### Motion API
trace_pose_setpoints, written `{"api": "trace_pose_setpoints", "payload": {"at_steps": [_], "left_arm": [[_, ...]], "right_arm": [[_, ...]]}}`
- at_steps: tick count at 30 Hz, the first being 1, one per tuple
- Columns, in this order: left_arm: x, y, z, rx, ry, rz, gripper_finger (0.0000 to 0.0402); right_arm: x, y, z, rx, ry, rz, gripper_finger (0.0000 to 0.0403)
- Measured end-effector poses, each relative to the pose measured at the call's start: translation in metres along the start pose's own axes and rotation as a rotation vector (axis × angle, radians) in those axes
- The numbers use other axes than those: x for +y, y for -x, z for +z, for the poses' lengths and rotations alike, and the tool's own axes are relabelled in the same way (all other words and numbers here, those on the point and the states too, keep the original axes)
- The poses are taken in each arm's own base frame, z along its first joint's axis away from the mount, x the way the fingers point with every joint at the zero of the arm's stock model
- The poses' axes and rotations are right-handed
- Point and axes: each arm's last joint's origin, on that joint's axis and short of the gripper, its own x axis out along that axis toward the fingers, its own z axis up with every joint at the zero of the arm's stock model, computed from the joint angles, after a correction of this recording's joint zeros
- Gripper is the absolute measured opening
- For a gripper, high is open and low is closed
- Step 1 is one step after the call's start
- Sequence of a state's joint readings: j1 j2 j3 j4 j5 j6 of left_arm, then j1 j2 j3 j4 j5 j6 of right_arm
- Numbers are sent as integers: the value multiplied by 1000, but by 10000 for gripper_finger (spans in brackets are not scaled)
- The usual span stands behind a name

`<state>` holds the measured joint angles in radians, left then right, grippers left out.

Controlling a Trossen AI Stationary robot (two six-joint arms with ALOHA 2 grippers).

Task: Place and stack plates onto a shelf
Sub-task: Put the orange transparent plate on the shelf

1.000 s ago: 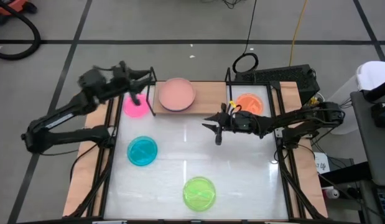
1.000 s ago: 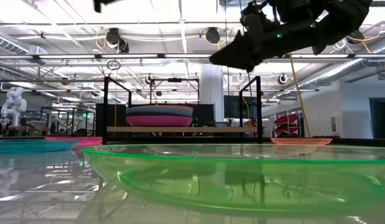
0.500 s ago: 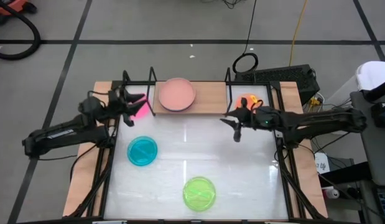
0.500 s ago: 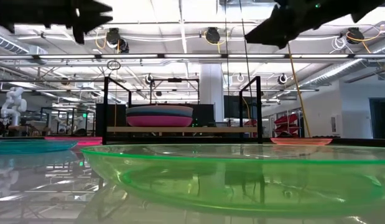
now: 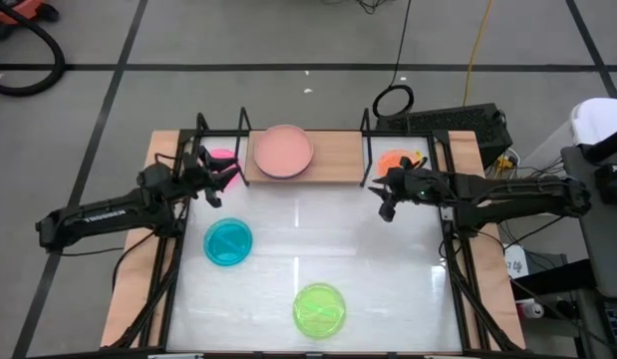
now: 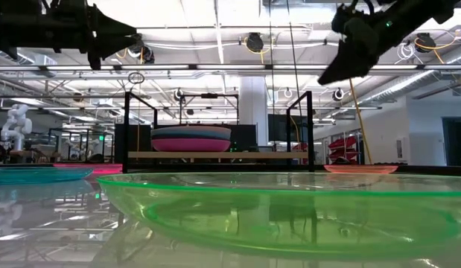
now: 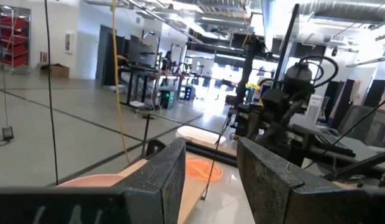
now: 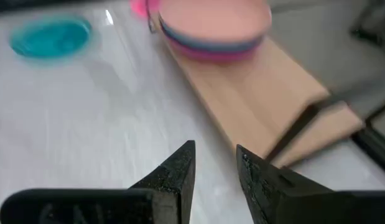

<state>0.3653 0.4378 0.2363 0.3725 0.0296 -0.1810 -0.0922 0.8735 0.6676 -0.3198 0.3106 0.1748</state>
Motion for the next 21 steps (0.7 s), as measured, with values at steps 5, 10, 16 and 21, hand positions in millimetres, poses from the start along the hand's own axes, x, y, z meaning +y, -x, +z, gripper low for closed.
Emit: {"api": "trace_pose_setpoints", "payload": {"at_steps": [5, 10, 16, 21], "left_arm": [[0, 0, 0, 1, -2, 0, 149], [0, 0, 0, 2, -1, 1, 149], [0, 0, -1, 16, 10, 3, 149], [1, 0, -3, 35, 10, 7, 149]], "right_arm": [[-3, -2, -13, 180, -30, 11, 100], [4, -15, -30, 285, -27, 154, 100], [2, -32, -49, 328, -26, 98, 101], [-3, -39, -65, 463, 8, -5, 122]]}}
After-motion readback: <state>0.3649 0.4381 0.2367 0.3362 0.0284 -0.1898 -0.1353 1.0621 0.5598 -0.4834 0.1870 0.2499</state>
